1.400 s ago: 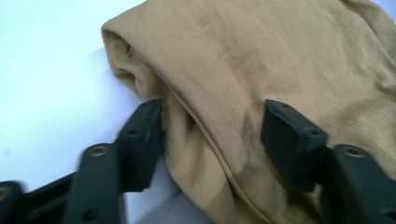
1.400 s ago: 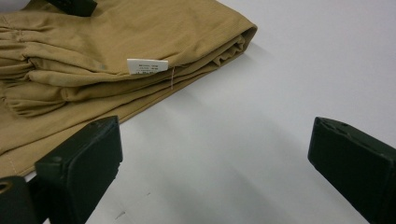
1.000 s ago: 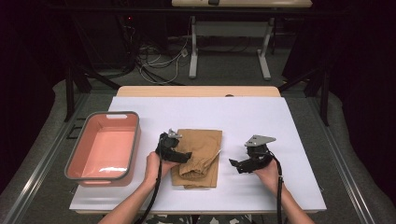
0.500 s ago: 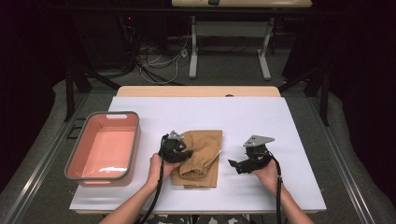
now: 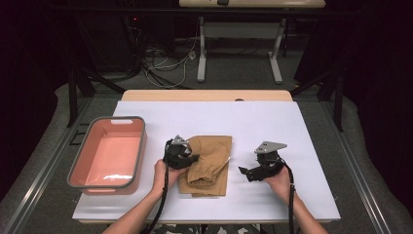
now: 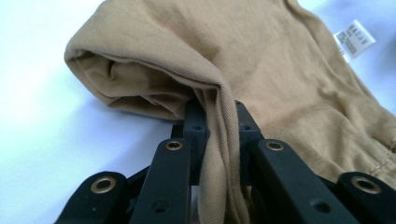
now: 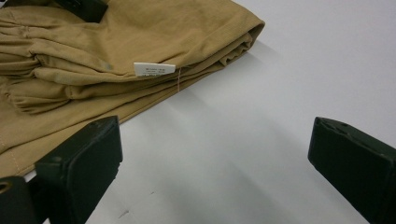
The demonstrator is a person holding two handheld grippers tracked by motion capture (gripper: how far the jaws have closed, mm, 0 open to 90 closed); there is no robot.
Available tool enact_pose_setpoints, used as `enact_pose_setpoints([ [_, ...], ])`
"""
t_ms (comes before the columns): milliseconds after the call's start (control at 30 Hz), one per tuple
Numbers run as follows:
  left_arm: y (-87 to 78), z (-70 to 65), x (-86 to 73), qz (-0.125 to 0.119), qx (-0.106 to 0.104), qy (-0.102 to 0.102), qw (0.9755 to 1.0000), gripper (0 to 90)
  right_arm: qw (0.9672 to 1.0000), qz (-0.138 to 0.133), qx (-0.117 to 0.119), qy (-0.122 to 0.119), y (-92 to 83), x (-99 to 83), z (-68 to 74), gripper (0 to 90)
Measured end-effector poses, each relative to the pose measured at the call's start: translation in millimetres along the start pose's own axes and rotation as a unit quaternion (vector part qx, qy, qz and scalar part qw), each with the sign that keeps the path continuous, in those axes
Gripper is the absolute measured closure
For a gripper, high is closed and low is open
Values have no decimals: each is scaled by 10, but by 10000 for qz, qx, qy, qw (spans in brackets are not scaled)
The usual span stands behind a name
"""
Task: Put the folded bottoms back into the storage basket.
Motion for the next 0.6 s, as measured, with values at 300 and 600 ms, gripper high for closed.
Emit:
enact_pose_setpoints([
  [300, -71, 26, 39, -136, 29, -8, 9999, 812, 10000, 2, -30, 0, -8, 4, -2, 26],
  [600, -147, 122, 80, -320, 134, -29, 9994, 812, 10000, -29, -44, 19, -24, 7, -12, 26],
])
Point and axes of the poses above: each handheld gripper's, and its own axes: y roughly forward along the jaws, x roughly out of its top, z roughly to its left, the point moved 8 cm from there along y, roughly forward along the jaws, and after that the axes turned 13 degrees about x, right-handed, at the moved point
